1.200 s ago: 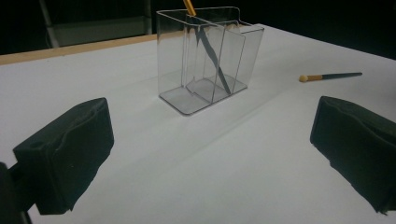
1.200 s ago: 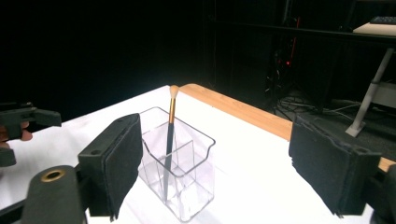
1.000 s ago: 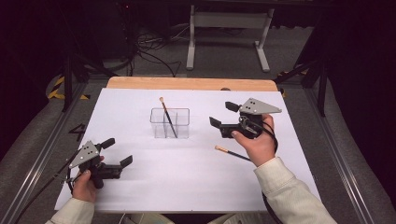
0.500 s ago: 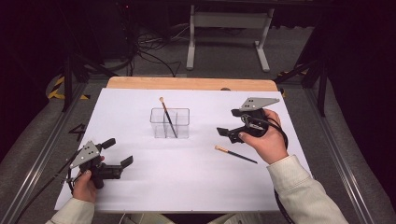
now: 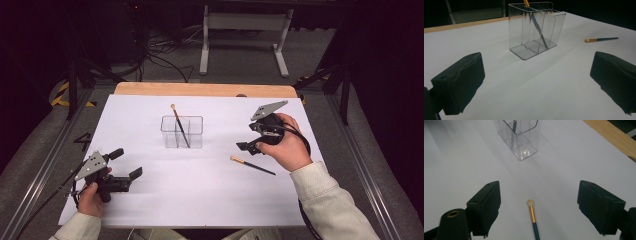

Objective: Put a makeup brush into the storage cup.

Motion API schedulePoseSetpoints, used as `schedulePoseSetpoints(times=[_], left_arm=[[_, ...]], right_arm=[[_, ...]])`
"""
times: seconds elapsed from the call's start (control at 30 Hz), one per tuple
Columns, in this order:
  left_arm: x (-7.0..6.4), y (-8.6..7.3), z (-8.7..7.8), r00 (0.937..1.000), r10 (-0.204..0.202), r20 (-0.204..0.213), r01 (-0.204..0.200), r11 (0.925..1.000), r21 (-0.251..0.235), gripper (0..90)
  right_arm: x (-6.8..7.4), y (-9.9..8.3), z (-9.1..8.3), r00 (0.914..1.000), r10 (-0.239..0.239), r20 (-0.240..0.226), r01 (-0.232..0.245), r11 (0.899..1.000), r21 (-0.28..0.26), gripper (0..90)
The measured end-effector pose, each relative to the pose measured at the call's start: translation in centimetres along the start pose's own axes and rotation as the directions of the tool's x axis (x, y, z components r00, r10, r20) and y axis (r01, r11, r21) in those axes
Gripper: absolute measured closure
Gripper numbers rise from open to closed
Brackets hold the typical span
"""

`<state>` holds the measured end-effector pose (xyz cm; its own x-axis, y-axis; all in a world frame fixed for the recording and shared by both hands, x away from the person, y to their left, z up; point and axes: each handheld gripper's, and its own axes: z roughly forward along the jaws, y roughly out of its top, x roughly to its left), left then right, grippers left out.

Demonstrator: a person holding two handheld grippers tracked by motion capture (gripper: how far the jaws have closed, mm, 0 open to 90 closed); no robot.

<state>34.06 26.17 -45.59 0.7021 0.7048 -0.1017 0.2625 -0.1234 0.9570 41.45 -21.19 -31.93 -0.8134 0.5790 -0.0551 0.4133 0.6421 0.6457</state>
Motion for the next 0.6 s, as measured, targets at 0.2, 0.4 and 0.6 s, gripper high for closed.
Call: schedulePoseSetpoints(times=[0.2,0.4,0.6], left_arm=[[-0.1,-0.1,-0.1,1.0000,0.000,-0.004,0.000,1.0000,-0.005,0.2],[-0.1,-0.1,-0.2,1.0000,-0.001,-0.008,0.001,1.0000,-0.006,0.2],[-0.1,-0.2,-0.4,1.0000,0.003,-0.006,-0.003,1.0000,-0.006,0.2]], right_arm=[[-0.7,0.3,0.2,1.0000,-0.005,0.004,0.005,0.998,0.070,21.5],[-1.1,0.6,0.4,0.9999,-0.006,0.010,0.005,0.993,0.121,22.6],[-1.4,0.9,0.8,1.0000,-0.008,0.004,0.007,0.986,0.169,22.9]])
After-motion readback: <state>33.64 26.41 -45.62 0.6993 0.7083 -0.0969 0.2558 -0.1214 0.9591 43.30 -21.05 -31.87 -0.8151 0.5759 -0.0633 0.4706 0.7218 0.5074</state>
